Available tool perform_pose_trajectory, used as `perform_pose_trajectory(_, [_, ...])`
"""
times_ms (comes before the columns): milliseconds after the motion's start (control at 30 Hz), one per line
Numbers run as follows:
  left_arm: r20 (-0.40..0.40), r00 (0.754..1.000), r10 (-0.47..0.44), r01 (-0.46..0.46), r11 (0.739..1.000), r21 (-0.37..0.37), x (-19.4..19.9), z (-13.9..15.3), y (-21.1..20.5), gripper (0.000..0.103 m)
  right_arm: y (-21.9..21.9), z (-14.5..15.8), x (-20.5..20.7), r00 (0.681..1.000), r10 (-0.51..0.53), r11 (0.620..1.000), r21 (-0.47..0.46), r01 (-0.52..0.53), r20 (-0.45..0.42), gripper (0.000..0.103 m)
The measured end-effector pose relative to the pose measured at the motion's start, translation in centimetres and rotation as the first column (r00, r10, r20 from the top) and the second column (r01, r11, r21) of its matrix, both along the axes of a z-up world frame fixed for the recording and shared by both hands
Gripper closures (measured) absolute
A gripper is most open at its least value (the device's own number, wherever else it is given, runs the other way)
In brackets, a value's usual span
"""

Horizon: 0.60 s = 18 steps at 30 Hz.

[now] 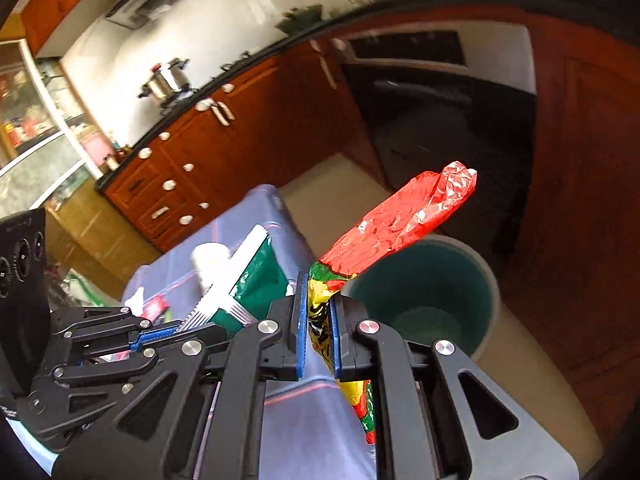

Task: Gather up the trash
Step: 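Carry both wrappers over the teal bin and open both grippers to drop them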

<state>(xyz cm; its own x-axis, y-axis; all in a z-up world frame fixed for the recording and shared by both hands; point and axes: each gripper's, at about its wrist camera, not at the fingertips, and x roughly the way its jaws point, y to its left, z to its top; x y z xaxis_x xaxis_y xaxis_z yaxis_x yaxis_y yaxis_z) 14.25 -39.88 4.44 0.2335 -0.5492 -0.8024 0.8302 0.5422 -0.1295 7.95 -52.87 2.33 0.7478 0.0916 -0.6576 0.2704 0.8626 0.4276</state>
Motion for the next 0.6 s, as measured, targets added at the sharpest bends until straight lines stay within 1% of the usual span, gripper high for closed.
perform_pose_trajectory(100, [-0.038, 0.999, -0.017, 0.018, 0.999, 0.041, 1.3, -2.8, -3.4, 0.098, -2.2, -2.9, 1.5, 0.998, -0.022, 0.999, 0.028, 0.024, -0.065, 0.094])
perform_pose_trajectory(167, [-0.066, 0.998, -0.010, 0.015, 0.997, 0.074, 2.4, -4.8, -5.0, 0.098, -3.2, -4.5, 2.6, 0.994, -0.031, 0.999, 0.036, 0.035, -0.105, 0.094])
perform_pose_trajectory(233, [-0.087, 0.996, -0.001, 0.010, 0.995, 0.100, 3.4, -6.3, -6.1, 0.098, -4.1, -6.2, 3.6, 0.989, -0.035, 0.998, 0.049, 0.042, -0.141, 0.093])
perform_pose_trajectory(267, [-0.101, 0.995, 0.001, 0.010, 0.994, 0.108, 4.0, -7.2, -6.6, 0.097, -4.5, -6.9, 4.1, 0.987, -0.035, 0.998, 0.054, 0.044, -0.156, 0.091])
perform_pose_trajectory(333, [-0.118, 0.993, 0.009, 0.006, 0.992, 0.127, 4.9, -8.7, -7.3, 0.096, -5.1, -8.3, 4.7, 0.983, -0.040, 0.997, 0.063, 0.052, -0.180, 0.090])
perform_pose_trajectory(367, [-0.132, 0.991, 0.008, 0.008, 0.992, 0.126, 5.2, -9.2, -7.5, 0.096, -5.3, -8.8, 5.0, 0.981, -0.043, 0.996, 0.064, 0.056, -0.191, 0.085])
perform_pose_trajectory(400, [-0.145, 0.989, 0.007, 0.011, 0.992, 0.125, 5.5, -9.7, -7.7, 0.096, -5.5, -9.3, 5.2, 0.980, -0.045, 0.996, 0.070, 0.059, -0.196, 0.074])
perform_pose_trajectory(433, [-0.158, 0.987, 0.006, 0.015, 0.991, 0.132, 5.8, -10.3, -7.9, 0.093, -5.8, -9.7, 5.3, 0.979, -0.048, 0.995, 0.080, 0.065, -0.199, 0.040])
perform_pose_trajectory(467, [-0.166, 0.986, 0.009, 0.016, 0.989, 0.145, 6.0, -10.7, -8.0, 0.077, -6.1, -9.9, 5.4, 0.979, -0.056, 0.993, 0.093, 0.076, -0.194, 0.019])
perform_pose_trajectory(500, [-0.164, 0.986, 0.014, 0.013, 0.987, 0.158, 6.2, -11.1, -8.1, 0.063, -6.1, -10.2, 5.4, 0.981, -0.066, 0.991, 0.105, 0.086, -0.184, 0.018])
perform_pose_trajectory(533, [-0.142, 0.990, 0.022, 0.002, 0.986, 0.169, 6.3, -11.2, -8.0, 0.036, -6.4, -10.4, 5.4, 0.980, -0.072, 0.989, 0.116, 0.094, -0.184, 0.019])
perform_pose_trajectory(567, [-0.113, 0.993, 0.030, -0.010, 0.985, 0.175, 6.3, -11.3, -8.1, 0.027, -6.6, -10.6, 5.5, 0.978, -0.077, 0.987, 0.125, 0.102, -0.192, 0.018])
perform_pose_trajectory(600, [-0.094, 0.995, 0.035, -0.017, 0.983, 0.180, 6.3, -11.4, -8.1, 0.025, -6.8, -10.9, 5.4, 0.976, -0.086, 0.984, 0.137, 0.114, -0.198, 0.018])
